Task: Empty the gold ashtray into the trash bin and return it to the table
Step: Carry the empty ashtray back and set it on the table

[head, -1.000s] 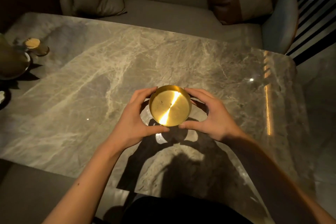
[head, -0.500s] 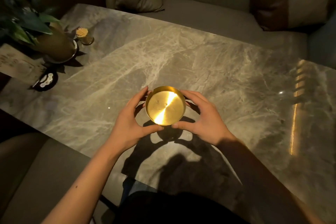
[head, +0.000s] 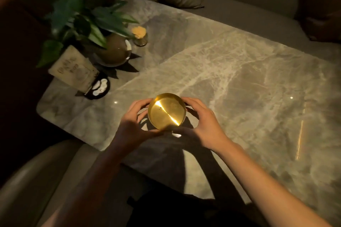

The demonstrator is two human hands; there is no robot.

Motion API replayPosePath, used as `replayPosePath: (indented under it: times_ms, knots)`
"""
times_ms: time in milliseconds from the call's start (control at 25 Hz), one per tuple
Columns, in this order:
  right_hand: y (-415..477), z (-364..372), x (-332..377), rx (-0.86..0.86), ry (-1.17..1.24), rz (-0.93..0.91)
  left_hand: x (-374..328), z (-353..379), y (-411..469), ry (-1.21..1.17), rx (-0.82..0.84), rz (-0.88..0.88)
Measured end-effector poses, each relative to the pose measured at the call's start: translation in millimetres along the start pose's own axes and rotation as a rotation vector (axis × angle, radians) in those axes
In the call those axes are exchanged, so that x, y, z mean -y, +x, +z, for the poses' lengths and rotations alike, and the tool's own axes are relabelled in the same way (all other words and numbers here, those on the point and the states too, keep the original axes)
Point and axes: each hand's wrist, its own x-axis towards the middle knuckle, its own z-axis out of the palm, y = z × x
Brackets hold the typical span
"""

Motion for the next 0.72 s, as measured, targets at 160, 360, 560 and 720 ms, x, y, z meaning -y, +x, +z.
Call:
replayPosePath:
  times_ms: [160,360,560,720]
  knots:
    - [47,64,23,0.064,-0.059,-0.050,42,-66,-3,-0.101,-0.058,-0.050]
    - [88,127,30,0.186,-0.161,-0.072,91,-114,-15,-0.006,-0.154,-0.088]
    - [113,182,36,0.299,-0.256,-0.097,132,-143,-35,-0.052,-0.238,-0.178]
    - [132,220,39,0.318,-0.296,-0.106,160,-167,-40,-0.019,-0.276,-0.188]
